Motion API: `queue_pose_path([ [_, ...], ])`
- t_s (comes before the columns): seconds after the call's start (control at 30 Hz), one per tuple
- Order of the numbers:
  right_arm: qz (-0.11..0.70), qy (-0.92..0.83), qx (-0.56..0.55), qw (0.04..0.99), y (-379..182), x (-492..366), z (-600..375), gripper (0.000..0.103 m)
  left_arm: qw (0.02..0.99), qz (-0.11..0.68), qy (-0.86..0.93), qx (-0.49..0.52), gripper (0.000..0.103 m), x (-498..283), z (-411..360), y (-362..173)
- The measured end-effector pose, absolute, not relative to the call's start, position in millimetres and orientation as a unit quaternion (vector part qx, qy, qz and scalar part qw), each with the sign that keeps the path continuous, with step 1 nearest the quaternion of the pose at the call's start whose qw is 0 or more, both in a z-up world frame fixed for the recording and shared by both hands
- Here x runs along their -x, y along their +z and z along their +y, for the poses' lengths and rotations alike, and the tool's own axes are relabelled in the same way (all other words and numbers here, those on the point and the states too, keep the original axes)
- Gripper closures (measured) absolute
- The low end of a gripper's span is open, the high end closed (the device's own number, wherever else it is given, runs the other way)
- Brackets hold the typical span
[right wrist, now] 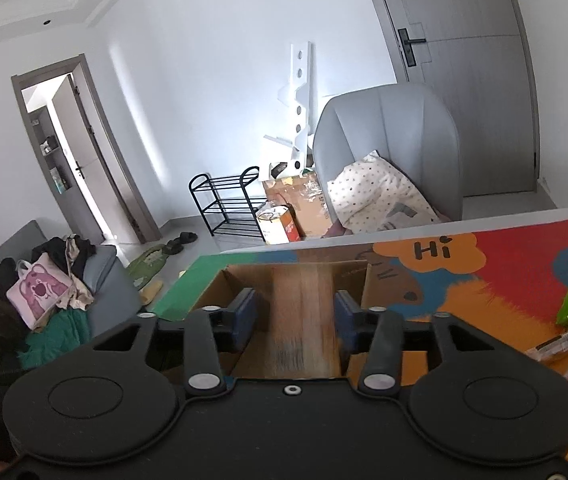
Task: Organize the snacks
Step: 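Carry both packets over the cardboard box and open both tools to drop them, then move both tools back to the snack pile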
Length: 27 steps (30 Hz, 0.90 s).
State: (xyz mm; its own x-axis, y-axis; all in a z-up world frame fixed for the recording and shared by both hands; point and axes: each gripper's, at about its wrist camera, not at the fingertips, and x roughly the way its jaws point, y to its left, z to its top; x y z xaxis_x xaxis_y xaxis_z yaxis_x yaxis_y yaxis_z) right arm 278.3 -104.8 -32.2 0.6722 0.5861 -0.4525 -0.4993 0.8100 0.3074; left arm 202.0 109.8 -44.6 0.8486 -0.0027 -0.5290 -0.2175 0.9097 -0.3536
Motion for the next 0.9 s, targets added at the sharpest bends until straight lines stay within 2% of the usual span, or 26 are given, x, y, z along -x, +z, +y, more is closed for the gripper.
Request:
queue_pose_path([
  [0.47, 0.278, 0.245, -0.094, 0.924, -29.3, -262.7, -144.7, 0.032, 0.939, 0.278, 0.073, 0.186, 0.014, -195.0, 94.2, -44.3],
  [0.73, 0.266, 0.191, -0.107, 0.939, -24.5, -244.2, -190.9, 0.015, 0.942, 0.283, 0.047, 0.174, 0.013, -196.2, 68.3, -39.5],
  [0.9, 0.257, 0.155, -0.119, 0.946, -24.3, -229.4, -223.4, 0.003, 0.946, 0.281, 0.023, 0.163, 0.005, -195.0, 41.8, -36.8],
])
